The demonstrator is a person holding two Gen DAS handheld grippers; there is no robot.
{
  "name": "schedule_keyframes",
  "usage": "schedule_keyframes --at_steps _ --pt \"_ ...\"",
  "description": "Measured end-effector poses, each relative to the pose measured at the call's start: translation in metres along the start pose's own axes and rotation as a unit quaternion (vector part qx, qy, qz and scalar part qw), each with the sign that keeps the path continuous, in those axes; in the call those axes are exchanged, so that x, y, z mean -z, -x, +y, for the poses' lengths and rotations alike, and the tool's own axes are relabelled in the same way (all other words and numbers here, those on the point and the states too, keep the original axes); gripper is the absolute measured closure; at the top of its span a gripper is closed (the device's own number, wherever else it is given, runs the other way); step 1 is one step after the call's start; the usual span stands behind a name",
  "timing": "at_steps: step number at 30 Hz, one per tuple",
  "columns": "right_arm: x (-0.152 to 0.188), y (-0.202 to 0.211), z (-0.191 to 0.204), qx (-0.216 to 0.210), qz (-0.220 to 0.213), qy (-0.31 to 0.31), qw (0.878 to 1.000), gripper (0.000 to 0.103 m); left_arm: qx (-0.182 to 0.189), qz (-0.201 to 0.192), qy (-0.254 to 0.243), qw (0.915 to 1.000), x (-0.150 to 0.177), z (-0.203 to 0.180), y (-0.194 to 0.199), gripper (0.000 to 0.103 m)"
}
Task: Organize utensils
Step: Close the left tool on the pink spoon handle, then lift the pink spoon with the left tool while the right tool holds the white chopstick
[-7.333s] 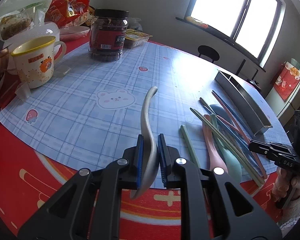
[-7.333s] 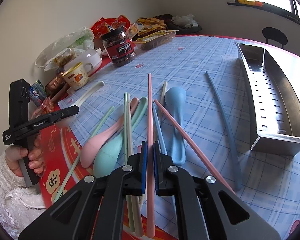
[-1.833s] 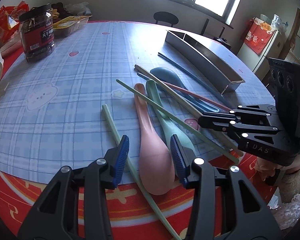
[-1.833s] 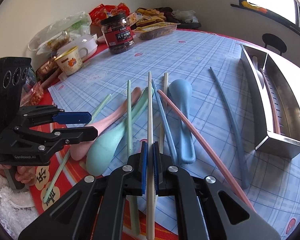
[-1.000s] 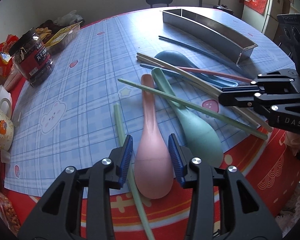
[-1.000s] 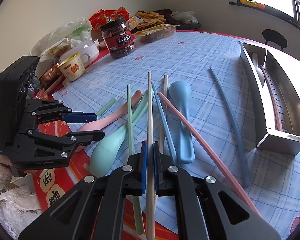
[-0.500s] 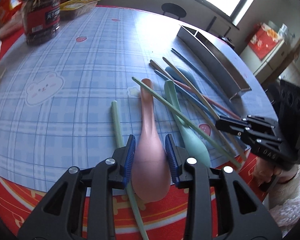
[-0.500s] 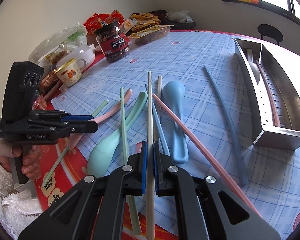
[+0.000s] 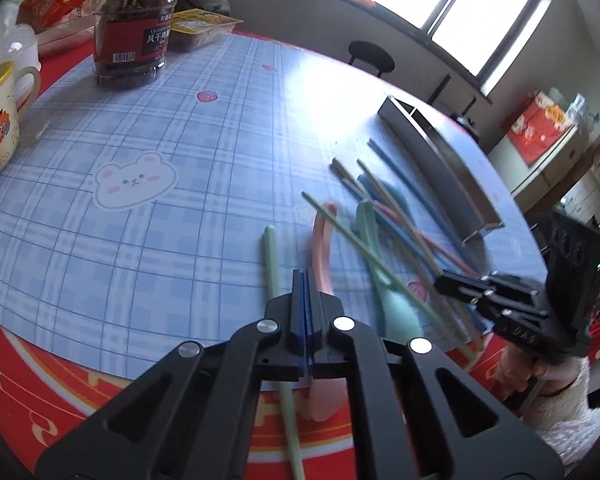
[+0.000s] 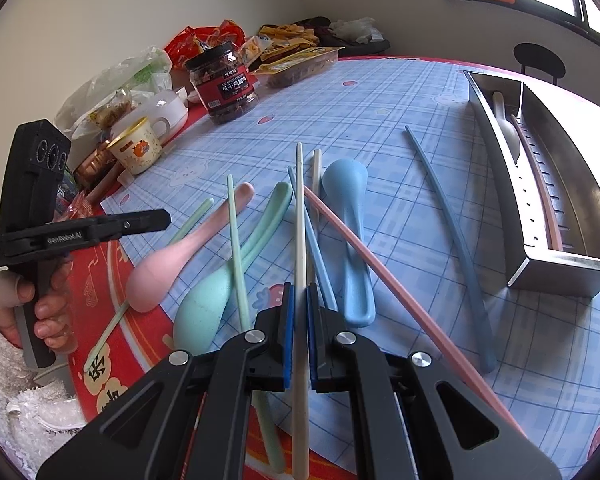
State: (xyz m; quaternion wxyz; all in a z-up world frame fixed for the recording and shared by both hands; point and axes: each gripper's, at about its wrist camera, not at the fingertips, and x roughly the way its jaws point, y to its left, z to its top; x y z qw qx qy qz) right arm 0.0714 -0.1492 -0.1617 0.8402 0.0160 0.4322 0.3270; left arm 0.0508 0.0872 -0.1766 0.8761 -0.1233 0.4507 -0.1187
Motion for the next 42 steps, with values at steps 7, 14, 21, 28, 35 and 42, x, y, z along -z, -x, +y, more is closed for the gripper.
schedule_keyframes --at_steps 7,14,21,28,35,42 --pt "0.0 -0.001 0.002 0.0 0.0 0.001 1.0 0.097 -0.012 0.024 -0.066 0.9975 -0.003 -0.02 -0.012 0.085" --pt "0.0 0.0 0.0 -0.004 -0.002 -0.003 1.0 0.097 -0.03 0.052 -0.095 0.9937 -0.005 -0.025 -0.031 0.079" --pt "0.0 0.0 -0.002 -0.009 0.0 -0.004 1.0 0.097 -0.072 0.062 -0.159 0.9826 0.0 -0.041 -0.033 0.076" --pt "0.0 0.002 -0.003 -0.01 -0.004 -0.007 1.0 0.097 -0.085 0.05 -0.184 0.978 0.002 -0.044 -0.032 0.083" --pt "0.001 0.003 -0.006 -0.011 -0.004 -0.009 1.0 0.097 -0.013 0.013 -0.048 0.9987 -0.004 -0.011 -0.015 0.098" --pt "0.001 0.003 -0.004 -0.008 -0.003 -0.005 1.0 0.097 -0.008 0.004 -0.028 0.9996 -0.004 -0.005 -0.004 0.098"
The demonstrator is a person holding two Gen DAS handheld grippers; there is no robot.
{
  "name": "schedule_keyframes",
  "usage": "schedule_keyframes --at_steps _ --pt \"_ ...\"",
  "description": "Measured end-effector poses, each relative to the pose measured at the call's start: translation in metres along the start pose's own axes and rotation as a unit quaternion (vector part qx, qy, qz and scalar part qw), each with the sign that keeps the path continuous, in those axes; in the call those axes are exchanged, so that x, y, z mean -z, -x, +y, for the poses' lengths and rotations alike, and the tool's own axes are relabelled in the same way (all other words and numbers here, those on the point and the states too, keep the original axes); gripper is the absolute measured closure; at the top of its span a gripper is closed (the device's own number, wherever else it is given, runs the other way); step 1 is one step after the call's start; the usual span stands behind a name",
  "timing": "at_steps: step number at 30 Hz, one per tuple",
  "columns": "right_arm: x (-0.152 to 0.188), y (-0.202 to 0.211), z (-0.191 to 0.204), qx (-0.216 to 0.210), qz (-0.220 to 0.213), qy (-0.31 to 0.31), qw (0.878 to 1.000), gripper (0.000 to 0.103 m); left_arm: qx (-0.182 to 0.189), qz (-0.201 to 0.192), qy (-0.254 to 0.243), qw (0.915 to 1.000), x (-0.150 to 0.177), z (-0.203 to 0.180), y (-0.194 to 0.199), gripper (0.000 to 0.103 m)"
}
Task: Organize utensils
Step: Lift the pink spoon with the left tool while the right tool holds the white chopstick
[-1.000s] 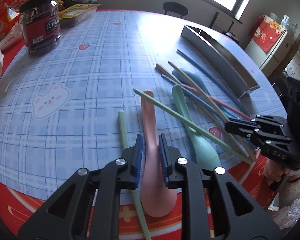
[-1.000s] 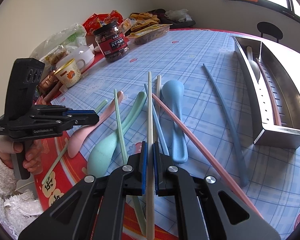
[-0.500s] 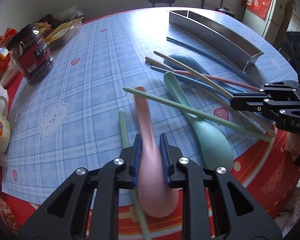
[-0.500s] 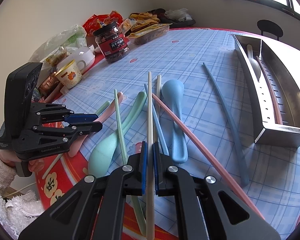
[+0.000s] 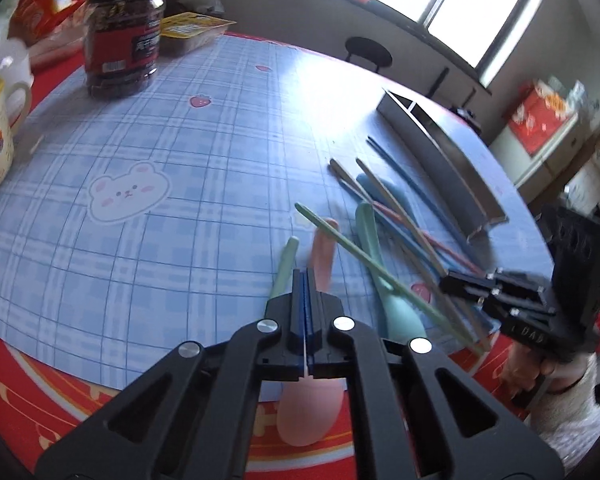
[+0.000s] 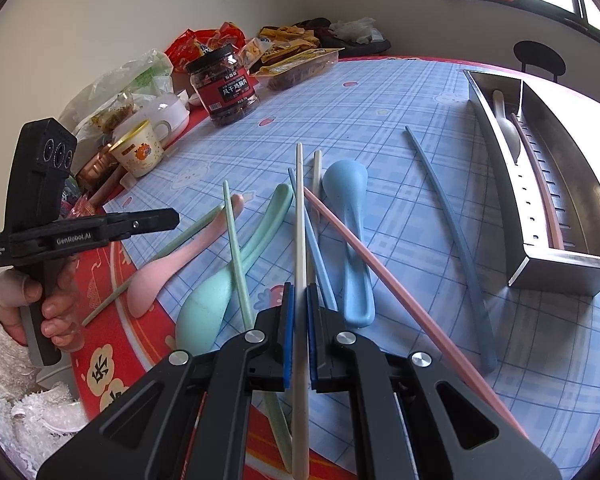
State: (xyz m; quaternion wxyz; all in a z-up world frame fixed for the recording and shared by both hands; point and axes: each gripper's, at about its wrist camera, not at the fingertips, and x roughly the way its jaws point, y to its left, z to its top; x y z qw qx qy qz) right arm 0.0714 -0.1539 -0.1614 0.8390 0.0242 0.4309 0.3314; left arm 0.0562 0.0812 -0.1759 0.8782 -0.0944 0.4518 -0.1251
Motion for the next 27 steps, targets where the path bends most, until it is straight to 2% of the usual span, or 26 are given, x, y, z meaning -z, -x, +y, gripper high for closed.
schedule_keyframes --at_steps 4,5,7,11,17,18,24,27 --pt "0.0 0.0 0.001 0.001 -0.001 0.0 1.0 0.097 -0.015 0.028 -0.046 0.9984 0.004 -0.011 -0.004 0.096" --pt "0.0 0.0 0.0 0.001 -0.002 0.0 1.0 0.097 -0.021 0.034 -0.055 0.9977 0.006 -0.014 -0.004 0.092" --pt "0.0 -0.001 0.0 0.0 -0.003 -0.002 1.0 0.097 -0.03 0.043 -0.077 0.9957 0.011 -0.02 -0.004 0.077" --pt "0.0 -0.001 0.0 -0.001 -0.002 -0.001 1.0 0.097 -0.07 0.052 -0.143 0.9858 0.019 -0.038 -0.001 0.074" --pt "0.0 0.0 0.0 -0.005 -0.004 -0.004 1.0 0.097 -0.136 0.073 -0.243 0.9575 0.036 -0.065 -0.006 0.069" --pt "0.001 0.001 0.0 -0.005 -0.005 -0.005 1.0 0.097 -0.151 0.075 -0.262 0.9503 0.04 -0.069 -0.009 0.068" --pt "0.001 0.003 -0.002 -0.012 -0.01 -0.008 1.0 0.097 -0.201 0.068 -0.332 0.9191 0.048 -0.087 -0.014 0.067" --pt "0.001 0.005 -0.002 -0.014 -0.014 -0.009 1.0 0.097 -0.223 0.066 -0.356 0.905 0.049 -0.09 -0.018 0.079"
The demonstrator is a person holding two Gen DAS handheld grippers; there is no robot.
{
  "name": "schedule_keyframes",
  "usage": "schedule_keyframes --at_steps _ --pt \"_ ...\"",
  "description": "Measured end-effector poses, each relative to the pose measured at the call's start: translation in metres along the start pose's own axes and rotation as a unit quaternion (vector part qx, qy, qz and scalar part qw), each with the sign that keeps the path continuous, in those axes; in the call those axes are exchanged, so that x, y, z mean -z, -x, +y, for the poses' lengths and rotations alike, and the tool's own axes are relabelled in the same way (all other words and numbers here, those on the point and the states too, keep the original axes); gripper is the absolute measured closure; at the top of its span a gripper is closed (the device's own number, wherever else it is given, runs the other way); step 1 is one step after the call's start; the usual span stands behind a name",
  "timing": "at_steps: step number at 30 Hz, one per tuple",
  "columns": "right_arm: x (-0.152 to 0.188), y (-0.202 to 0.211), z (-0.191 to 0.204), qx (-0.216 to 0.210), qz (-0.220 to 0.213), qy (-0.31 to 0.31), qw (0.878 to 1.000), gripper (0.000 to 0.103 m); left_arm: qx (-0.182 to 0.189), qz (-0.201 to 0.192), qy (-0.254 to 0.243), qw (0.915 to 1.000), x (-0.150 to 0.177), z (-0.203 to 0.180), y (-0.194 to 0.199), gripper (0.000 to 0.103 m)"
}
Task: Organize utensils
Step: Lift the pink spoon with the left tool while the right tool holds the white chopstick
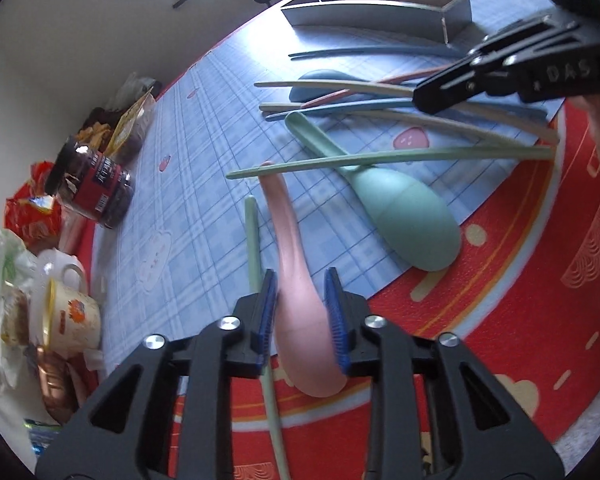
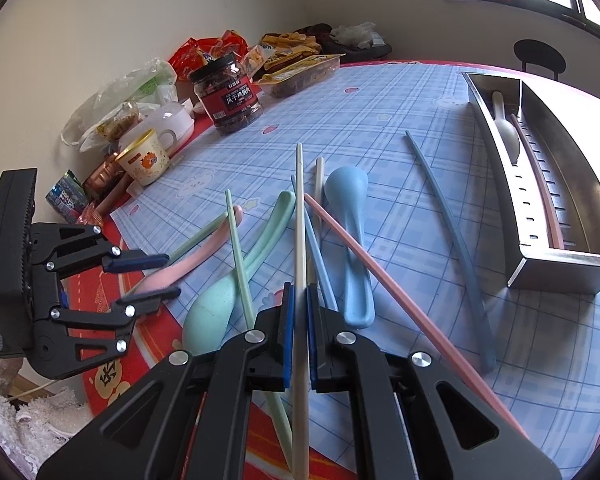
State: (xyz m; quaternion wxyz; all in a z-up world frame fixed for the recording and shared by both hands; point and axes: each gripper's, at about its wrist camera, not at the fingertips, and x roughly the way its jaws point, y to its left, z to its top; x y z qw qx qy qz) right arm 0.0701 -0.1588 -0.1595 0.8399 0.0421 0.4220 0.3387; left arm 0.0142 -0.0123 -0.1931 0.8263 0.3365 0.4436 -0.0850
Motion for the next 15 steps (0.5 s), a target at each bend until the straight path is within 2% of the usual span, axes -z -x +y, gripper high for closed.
schedule_keyframes --at_steps 3,8,10,12,15 --pt "0.0 0.001 0.0 -0.002 -0.004 -0.002 1.0 0.097 -0.028 -0.007 -0.015 0.9995 -0.001 0.002 -0.001 0.088" --pt "0.0 0.001 -0.002 -0.006 -0.004 -0.005 1.0 0.097 -0.034 -0.003 0.003 0.9994 0.001 0.019 -0.009 0.089" --pt "0.0 0.002 -0.001 -0.006 -0.004 -0.005 1.0 0.097 -0.017 0.001 0.027 0.9995 0.002 0.03 -0.012 0.088" --pt "0.0 0.001 -0.001 -0.006 -0.004 -0.006 1.0 0.097 0.022 0.001 0.067 0.9975 0.005 0.046 -0.016 0.088" --pt "0.0 0.002 -0.001 -0.006 -0.004 -0.006 1.0 0.097 0.083 -0.001 0.133 0.9876 0.01 0.07 -0.021 0.088"
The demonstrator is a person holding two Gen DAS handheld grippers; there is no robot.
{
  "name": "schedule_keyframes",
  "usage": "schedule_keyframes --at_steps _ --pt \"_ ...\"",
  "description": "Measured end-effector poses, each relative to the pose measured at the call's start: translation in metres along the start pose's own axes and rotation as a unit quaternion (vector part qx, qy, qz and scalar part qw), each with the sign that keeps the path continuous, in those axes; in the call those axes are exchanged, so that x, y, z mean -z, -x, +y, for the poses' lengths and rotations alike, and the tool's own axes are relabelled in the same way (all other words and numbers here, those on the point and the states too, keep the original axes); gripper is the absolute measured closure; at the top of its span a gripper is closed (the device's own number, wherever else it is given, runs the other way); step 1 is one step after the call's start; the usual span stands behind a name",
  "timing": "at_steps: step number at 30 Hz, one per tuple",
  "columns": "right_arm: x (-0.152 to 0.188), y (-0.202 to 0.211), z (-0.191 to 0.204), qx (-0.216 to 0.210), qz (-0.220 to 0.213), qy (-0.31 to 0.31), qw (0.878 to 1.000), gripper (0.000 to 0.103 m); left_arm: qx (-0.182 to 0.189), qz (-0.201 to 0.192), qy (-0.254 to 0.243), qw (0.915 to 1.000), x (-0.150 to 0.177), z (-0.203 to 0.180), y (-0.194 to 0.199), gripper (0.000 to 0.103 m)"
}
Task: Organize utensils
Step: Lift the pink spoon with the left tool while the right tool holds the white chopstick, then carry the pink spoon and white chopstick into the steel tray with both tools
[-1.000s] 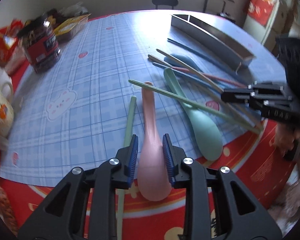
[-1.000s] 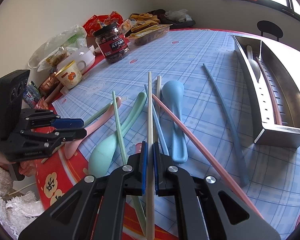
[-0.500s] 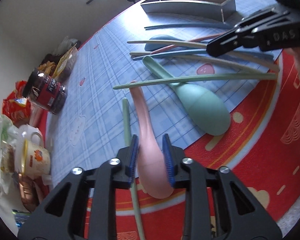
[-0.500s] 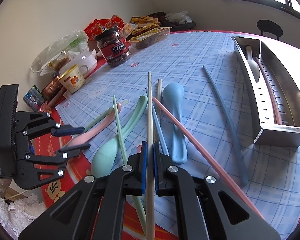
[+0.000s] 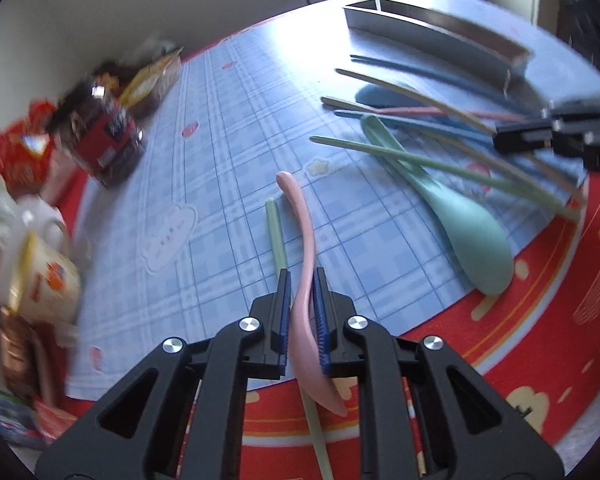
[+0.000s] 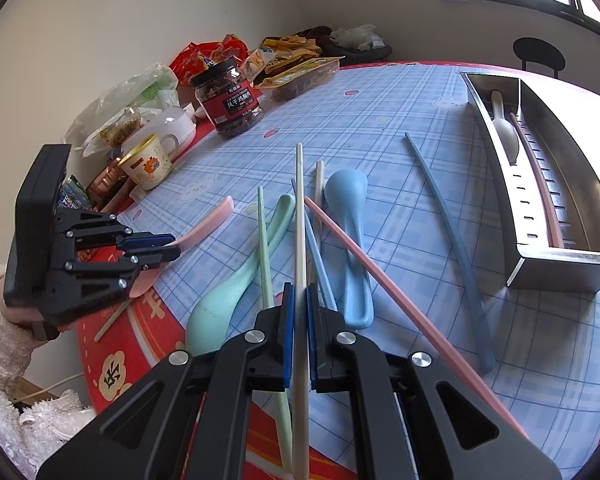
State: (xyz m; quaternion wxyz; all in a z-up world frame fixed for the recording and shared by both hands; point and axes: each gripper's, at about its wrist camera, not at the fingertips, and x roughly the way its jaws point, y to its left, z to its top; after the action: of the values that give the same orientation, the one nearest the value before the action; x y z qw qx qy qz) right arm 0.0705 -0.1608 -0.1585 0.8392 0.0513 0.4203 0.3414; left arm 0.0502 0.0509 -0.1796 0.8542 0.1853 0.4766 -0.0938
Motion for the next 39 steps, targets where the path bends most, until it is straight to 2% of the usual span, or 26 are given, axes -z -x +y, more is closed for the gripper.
schedule_keyframes --at_steps 3,9,15,23,30,39 --pt "0.0 0.0 0.0 0.0 0.001 -0.001 1.0 0.097 0.029 -0.002 0.033 0.9991 0.003 0.011 0.0 0.089" --pt "-0.001 -0.004 0.0 0.0 0.006 0.0 1.0 0.097 0.018 -0.012 0.015 0.9996 0.01 0.003 0.002 0.089" --pt "-0.001 -0.005 0.001 0.001 0.007 0.0 1.0 0.097 0.023 -0.037 0.024 0.9988 0.011 0.005 0.012 0.092" --pt "-0.001 -0.006 0.003 0.0 0.009 0.003 1.0 0.097 0.029 -0.076 0.065 0.9946 0.0 0.015 0.029 0.093" --pt "0.0 -0.001 -0.002 -0.008 -0.003 -0.008 1.0 0.097 0.06 -0.099 0.109 0.9874 -0.011 0.022 0.032 0.093" --pt "0.001 0.011 -0.01 -0.012 -0.033 -0.025 0.999 0.097 0.075 -0.126 0.115 0.9824 -0.042 0.018 0.04 0.093"
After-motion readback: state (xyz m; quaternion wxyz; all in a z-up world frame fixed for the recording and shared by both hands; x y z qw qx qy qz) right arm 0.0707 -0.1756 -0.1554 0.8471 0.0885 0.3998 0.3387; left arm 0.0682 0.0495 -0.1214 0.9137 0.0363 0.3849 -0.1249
